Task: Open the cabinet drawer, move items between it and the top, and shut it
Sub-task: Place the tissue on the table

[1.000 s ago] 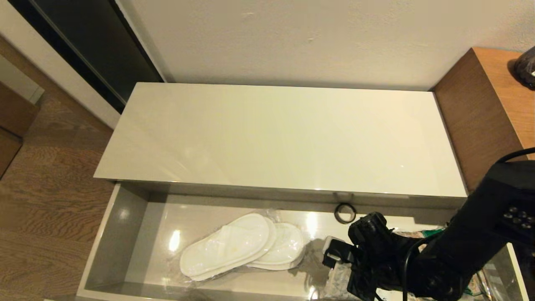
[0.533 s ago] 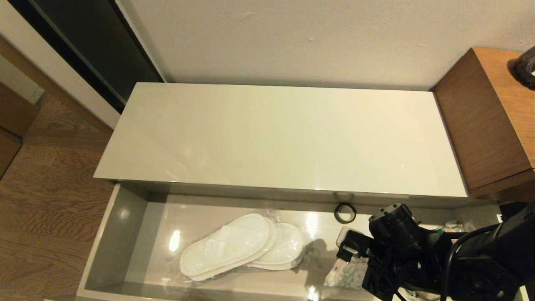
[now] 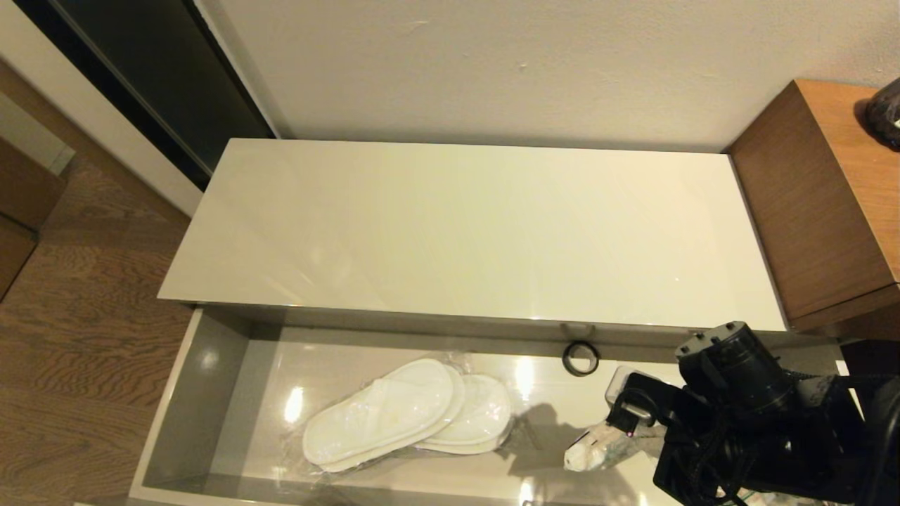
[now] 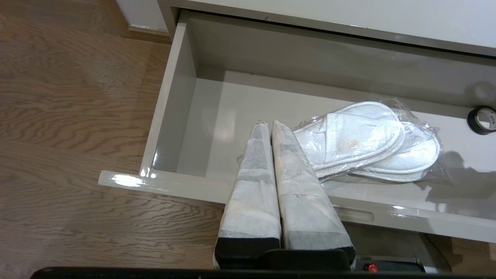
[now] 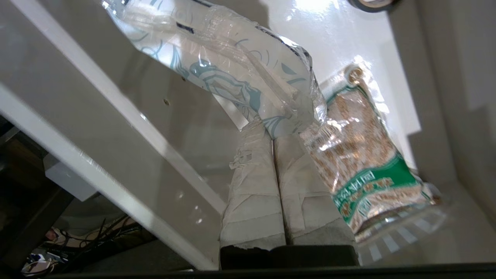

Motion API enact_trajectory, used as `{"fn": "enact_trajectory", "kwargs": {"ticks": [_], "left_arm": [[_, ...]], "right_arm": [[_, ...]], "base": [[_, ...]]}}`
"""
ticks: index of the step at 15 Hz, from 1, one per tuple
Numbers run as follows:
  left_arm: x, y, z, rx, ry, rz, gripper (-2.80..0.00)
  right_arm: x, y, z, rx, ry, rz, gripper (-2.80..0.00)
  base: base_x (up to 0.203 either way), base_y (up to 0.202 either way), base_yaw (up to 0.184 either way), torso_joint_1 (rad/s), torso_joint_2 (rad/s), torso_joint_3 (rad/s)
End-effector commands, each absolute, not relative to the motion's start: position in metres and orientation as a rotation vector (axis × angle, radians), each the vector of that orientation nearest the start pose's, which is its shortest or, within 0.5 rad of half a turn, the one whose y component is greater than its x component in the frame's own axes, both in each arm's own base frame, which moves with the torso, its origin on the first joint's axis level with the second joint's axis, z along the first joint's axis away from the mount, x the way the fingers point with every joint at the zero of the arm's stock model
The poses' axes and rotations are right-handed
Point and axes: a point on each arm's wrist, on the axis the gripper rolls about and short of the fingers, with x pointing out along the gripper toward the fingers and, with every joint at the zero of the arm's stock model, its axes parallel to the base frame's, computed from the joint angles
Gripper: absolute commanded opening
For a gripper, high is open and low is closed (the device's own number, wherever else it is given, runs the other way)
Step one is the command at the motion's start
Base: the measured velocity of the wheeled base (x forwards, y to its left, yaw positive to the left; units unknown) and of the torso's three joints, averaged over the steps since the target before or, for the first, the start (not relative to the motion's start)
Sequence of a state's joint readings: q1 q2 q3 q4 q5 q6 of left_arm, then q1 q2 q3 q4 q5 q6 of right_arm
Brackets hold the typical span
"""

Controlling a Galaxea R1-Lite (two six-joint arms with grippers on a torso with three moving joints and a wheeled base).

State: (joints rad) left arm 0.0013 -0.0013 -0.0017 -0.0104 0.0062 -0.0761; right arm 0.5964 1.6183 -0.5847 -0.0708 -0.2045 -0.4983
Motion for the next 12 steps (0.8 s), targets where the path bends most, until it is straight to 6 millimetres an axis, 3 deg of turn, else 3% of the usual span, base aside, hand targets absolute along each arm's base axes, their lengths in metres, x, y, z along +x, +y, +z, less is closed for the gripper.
{"fn": "enact_trajectory", "kwargs": {"ticks": [1,12], "left_arm": [[-0.023,0.0,0.077,-0.077,-0.013,0.008,-2.8],[-0.023,0.0,0.077,-0.077,-0.013,0.009,-2.8]], "right_arm": [[0.182,0.118,0.123,-0.823,0.748,0.575,-2.8],[0.158,0.098,0.195,-0.802,0.731,0.528,-2.8]], "base": [[0.0,0.0,0.0,0.0,0.0,0.0],[0.0,0.0,0.0,0.0,0.0,0.0]]}}
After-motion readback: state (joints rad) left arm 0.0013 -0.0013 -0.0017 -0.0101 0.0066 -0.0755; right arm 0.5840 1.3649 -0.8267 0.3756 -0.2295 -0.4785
